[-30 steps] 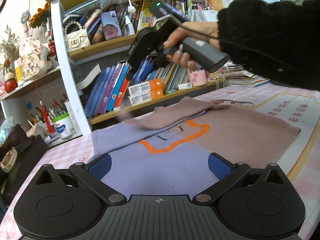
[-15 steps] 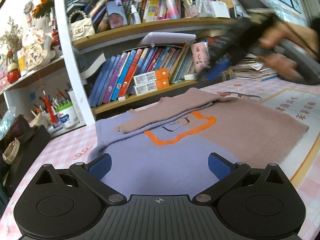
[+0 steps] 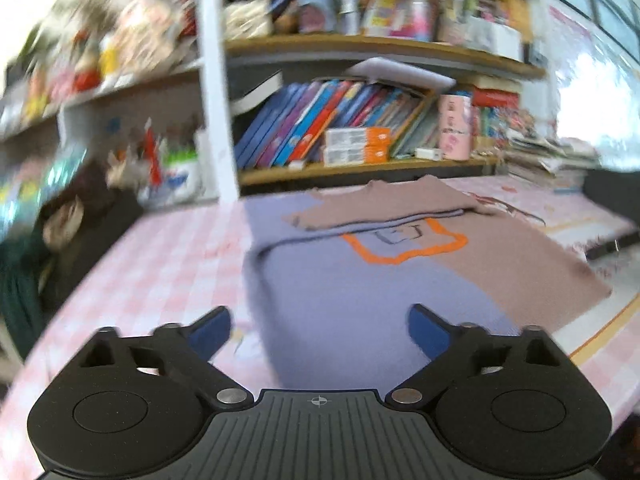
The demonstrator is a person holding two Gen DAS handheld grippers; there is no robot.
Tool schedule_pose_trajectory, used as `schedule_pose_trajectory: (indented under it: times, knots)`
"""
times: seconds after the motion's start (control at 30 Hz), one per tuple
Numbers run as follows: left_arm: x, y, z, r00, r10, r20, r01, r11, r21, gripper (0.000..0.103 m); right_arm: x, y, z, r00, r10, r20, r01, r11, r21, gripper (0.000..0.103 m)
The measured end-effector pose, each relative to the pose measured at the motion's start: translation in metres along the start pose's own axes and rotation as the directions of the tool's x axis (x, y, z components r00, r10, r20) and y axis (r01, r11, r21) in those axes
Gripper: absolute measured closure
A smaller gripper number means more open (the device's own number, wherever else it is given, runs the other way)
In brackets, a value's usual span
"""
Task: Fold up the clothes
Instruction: 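Grasp the sweater hem with both grippers, one at each side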
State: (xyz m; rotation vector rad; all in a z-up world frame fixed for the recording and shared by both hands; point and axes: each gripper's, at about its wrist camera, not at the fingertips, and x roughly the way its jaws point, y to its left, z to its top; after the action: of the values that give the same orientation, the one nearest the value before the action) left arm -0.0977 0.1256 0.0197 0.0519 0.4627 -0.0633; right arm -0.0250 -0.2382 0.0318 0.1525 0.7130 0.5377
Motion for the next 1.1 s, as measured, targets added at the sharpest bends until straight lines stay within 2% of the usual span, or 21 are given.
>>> schedule_pose_trajectory:
  times: [0.03, 0.07, 0.1, 0.17, 0.27, 0.33, 0.37, 0.4, 0.47, 0.53, 0.63, 0.77, 0.83, 0.87, 0.93, 1.1]
  knots:
    - [0.001, 0.006, 0.000, 1.000, 0.004, -0.014, -0.004, 0.999, -0.032, 0.027, 0.000, -0.004, -0.003, 1.000, -0.001, 0.002, 0.001, 1.000, 0.016, 0.054]
    - [0.003, 0.012, -0.001, 1.000, 0.002, -0.029, -0.004, 0.998, -0.066, 0.040, 0.001, -0.007, -0.006, 1.000, 0.000, 0.005, -0.001, 0.999, 0.033, 0.054]
    - [0.006, 0.018, -0.001, 0.999, 0.000, -0.044, -0.004, 0.995, -0.099, 0.048, 0.002, -0.011, -0.007, 1.000, -0.003, 0.004, 0.002, 0.999, 0.047, 0.054]
    - [0.013, 0.027, -0.003, 0.997, -0.014, -0.071, 0.003, 0.986, -0.165, 0.057, 0.006, -0.017, -0.007, 1.000, -0.011, -0.001, 0.011, 0.997, 0.074, 0.054]
    - [0.022, 0.032, -0.009, 0.995, -0.039, -0.088, 0.020, 0.978, -0.209, 0.060, 0.011, -0.020, -0.003, 1.000, -0.015, -0.011, 0.016, 0.997, 0.079, 0.056]
    - [0.030, 0.035, -0.013, 0.992, -0.060, -0.110, 0.032, 0.971, -0.236, 0.068, 0.016, -0.019, -0.001, 1.000, -0.004, -0.015, 0.005, 0.997, 0.074, 0.063]
    - [0.034, 0.036, -0.015, 0.990, -0.070, -0.121, 0.038, 0.968, -0.249, 0.075, 0.019, -0.018, 0.000, 1.000, 0.002, -0.017, -0.001, 0.997, 0.071, 0.064]
    - [0.038, 0.037, -0.017, 0.988, -0.083, -0.128, 0.047, 0.964, -0.263, 0.087, 0.021, -0.018, 0.001, 1.000, 0.008, -0.020, -0.007, 0.998, 0.068, 0.066]
    - [0.044, 0.040, -0.017, 0.985, -0.128, -0.114, 0.089, 0.952, -0.292, 0.097, 0.027, -0.016, 0.003, 0.999, 0.021, -0.024, -0.020, 0.998, 0.063, 0.071]
    - [0.044, 0.037, -0.013, 0.984, -0.155, -0.089, 0.123, 0.948, -0.292, 0.098, 0.032, -0.015, 0.005, 0.999, 0.034, -0.029, -0.032, 0.998, 0.057, 0.084]
    - [0.039, 0.026, -0.001, 0.983, -0.179, -0.039, 0.163, 0.951, -0.262, 0.098, 0.034, -0.013, 0.009, 0.997, 0.078, -0.008, -0.077, 0.994, 0.072, 0.090]
    - [0.038, 0.019, 0.009, 0.980, -0.193, -0.036, 0.180, 0.956, -0.232, 0.097, 0.023, -0.012, 0.016, 0.984, 0.160, 0.082, -0.168, 0.980, 0.108, 0.090]
    - [0.041, 0.022, 0.008, 0.978, -0.198, -0.065, 0.177, 0.955, -0.238, 0.097, 0.026, -0.013, 0.017, 0.986, 0.155, 0.058, -0.161, 0.980, 0.114, 0.090]
    - [0.042, 0.024, 0.006, 0.977, -0.198, -0.078, 0.174, 0.954, -0.243, 0.092, 0.028, -0.013, 0.017, 0.988, 0.149, 0.039, -0.152, 0.982, 0.115, 0.090]
    - [0.044, 0.030, 0.002, 0.974, -0.201, -0.102, 0.169, 0.950, -0.262, 0.090, 0.032, -0.016, 0.016, 0.989, 0.145, 0.008, -0.144, 0.982, 0.124, 0.089]
    - [0.046, 0.043, -0.009, 0.971, -0.199, -0.137, 0.150, 0.942, -0.301, 0.077, 0.040, -0.023, 0.011, 0.985, 0.164, -0.049, -0.154, 0.972, 0.176, 0.078]
